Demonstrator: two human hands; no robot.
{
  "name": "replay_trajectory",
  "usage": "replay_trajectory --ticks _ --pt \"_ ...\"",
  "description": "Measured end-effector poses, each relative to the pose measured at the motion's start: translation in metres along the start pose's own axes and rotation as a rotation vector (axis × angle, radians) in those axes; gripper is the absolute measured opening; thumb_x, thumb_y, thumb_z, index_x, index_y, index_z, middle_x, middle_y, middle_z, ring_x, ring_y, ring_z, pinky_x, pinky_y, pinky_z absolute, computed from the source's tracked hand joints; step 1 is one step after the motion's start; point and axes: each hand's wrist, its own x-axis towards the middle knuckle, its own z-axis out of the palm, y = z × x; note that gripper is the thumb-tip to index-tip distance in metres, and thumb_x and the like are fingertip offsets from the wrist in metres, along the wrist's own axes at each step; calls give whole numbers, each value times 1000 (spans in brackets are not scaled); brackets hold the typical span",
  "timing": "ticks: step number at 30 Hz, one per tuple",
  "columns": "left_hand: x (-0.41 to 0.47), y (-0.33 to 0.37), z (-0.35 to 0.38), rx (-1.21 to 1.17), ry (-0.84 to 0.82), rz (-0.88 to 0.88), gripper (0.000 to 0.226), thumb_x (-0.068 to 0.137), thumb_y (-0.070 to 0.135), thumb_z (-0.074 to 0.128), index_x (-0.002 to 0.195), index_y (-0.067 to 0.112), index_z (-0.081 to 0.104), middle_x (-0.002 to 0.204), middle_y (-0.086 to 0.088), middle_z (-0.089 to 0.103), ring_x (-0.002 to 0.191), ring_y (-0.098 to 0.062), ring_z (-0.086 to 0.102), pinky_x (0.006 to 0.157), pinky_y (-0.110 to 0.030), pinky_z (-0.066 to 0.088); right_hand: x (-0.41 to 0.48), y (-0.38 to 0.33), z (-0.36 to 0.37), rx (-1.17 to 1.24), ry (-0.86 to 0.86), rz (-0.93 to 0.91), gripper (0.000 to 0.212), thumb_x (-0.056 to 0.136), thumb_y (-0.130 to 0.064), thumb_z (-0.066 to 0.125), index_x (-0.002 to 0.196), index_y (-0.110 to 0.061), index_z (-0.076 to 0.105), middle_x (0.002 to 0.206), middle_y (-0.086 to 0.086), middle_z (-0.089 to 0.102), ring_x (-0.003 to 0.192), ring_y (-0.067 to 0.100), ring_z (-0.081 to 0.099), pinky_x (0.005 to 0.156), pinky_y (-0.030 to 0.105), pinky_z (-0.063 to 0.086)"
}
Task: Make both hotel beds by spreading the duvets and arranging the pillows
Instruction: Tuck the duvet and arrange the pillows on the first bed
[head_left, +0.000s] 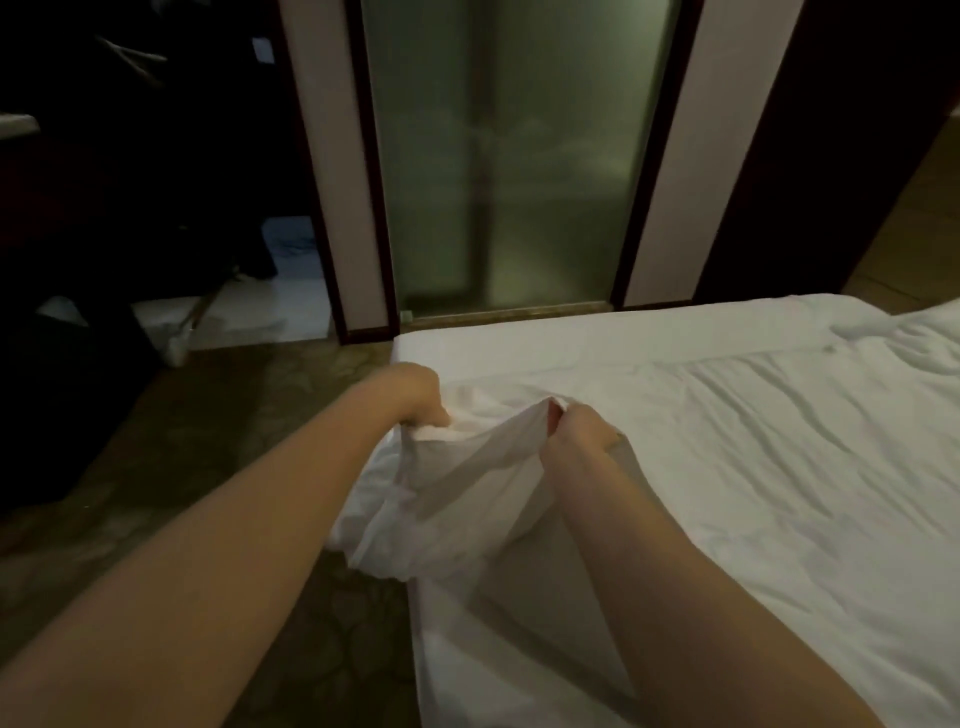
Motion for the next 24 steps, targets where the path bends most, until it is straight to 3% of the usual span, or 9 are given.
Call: replay_trajectory --ticks 3,6,8,12,15,18,21,23,24 --pt "-4 -4 -5 -317 131 55 48 90 22 61 135 16 46 122 -5 56 108 -21 57 83 -24 46 2 3 -3 -3 3 12 39 103 -22 38 136 -3 46 144 15 44 135 31 39 112 41 30" --pt "-11 -1 9 -663 275 205 40 88 9 61 117 34 47 100 5 58 90 -11 60 69 -18 50 2 11 -7 72 -13 6 38 103 -26 38 132 -3 51 138 14 50 130 29 45 107 35 36" --pt "-11 1 24 -640 326 283 33 93 9 54 109 38 50 99 8 57 91 -9 57 71 -15 47 1 18 -10 174 -11 -31 39 103 -29 37 125 -4 56 128 13 57 122 29 52 98 34 40" --pt "2 -1 38 -684 356 321 22 97 11 48 111 28 55 107 7 56 97 -12 53 83 -16 43 8 20 -11 173 33 72 34 102 -23 40 125 -3 57 131 14 56 123 30 51 103 35 39" --pt "11 -9 34 -808 368 335 21 98 11 47 111 25 54 107 9 55 99 -10 52 74 -8 41 8 21 -13 284 44 167 35 103 -21 37 127 -3 56 130 13 57 122 29 52 97 31 41" --pt "19 -19 32 -811 290 401 20 97 11 47 104 28 54 103 9 57 95 -11 55 73 -8 42 14 17 -19 661 50 368 36 103 -14 35 132 2 49 122 15 57 118 26 52 81 26 37" --pt "19 -19 36 -787 202 526 27 96 8 45 89 31 55 90 10 57 86 -10 54 72 -10 42 16 3 -25 1339 111 682 33 98 -8 44 130 -1 50 92 6 53 76 17 49 66 20 41" --pt "13 -17 39 -838 113 617 29 96 5 43 83 28 54 85 5 56 81 -10 52 73 -14 43 15 0 -22 1709 278 816 34 95 -7 46 128 -6 51 98 3 55 69 14 48 53 23 43" --pt "12 -17 41 -880 73 657 27 96 7 42 82 28 54 83 3 56 80 -11 51 73 -17 43 15 -1 -20 1697 327 819 34 95 -8 44 128 -7 51 105 4 56 78 18 54 60 26 48"
